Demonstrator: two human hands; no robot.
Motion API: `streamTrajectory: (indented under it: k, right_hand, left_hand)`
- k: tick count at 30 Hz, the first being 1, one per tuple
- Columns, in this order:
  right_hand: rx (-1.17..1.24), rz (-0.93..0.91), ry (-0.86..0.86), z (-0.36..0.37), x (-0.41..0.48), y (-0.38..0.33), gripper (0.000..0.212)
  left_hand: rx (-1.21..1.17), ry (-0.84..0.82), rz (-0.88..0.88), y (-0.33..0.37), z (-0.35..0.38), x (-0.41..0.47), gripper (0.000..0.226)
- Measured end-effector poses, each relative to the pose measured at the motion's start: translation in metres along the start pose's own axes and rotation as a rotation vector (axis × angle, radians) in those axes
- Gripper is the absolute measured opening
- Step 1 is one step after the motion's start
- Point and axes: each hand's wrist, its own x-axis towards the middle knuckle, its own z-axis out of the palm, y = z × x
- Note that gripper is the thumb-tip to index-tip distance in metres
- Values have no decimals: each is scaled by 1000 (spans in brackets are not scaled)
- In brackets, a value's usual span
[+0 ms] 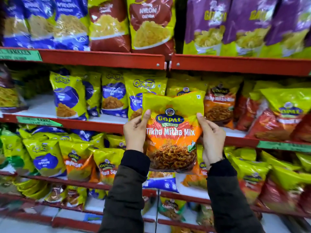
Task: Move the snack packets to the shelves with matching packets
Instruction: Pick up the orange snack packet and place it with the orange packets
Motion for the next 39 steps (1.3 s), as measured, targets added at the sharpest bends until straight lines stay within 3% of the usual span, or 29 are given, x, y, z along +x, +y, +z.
streamTrajectory:
  k: [2, 5, 8, 10, 17, 25, 29, 32, 37, 39]
  right_hand:
    - [29, 28, 30, -22, -1, -6, 13]
    - [67, 77, 83, -42, -1, -15, 23]
    - [92, 117, 124, -57, -1, -22, 5]
    - [105, 127, 140, -69, 0, -22, 14]
    - [104, 120, 104, -95, 2, -21, 15]
    - [34, 43, 161, -113, 35, -40, 8]
    - [-14, -44, 122, -123, 76, -62, 15]
    - [-54, -93, 123, -130, 119, -76, 16]
    - [-55, -129, 197, -129, 180, -75, 17]
    - [-48, -117, 206, -132, 198, -66, 20]
  left_hand:
    - [-28, -29, -44, -3, 12, -13, 57]
    - [-101, -60, -148, -3, 26, -31, 40]
    - [-182, -46, -254, -6, 38, -42, 22]
    - [-197, -52, -290, -7, 43, -47, 16]
    - [-173, -88, -302, -6, 57, -61, 11]
    - [-146, -161, -274, -6, 104, -45, 15]
    - [-176, -185, -273, -2, 152, -20, 14]
    - [-184, -233, -318, -4, 195, 6, 32]
    - [-214, -221, -319, -23, 251, 41, 20]
    - [-219, -224, -311, -35, 263, 49, 36]
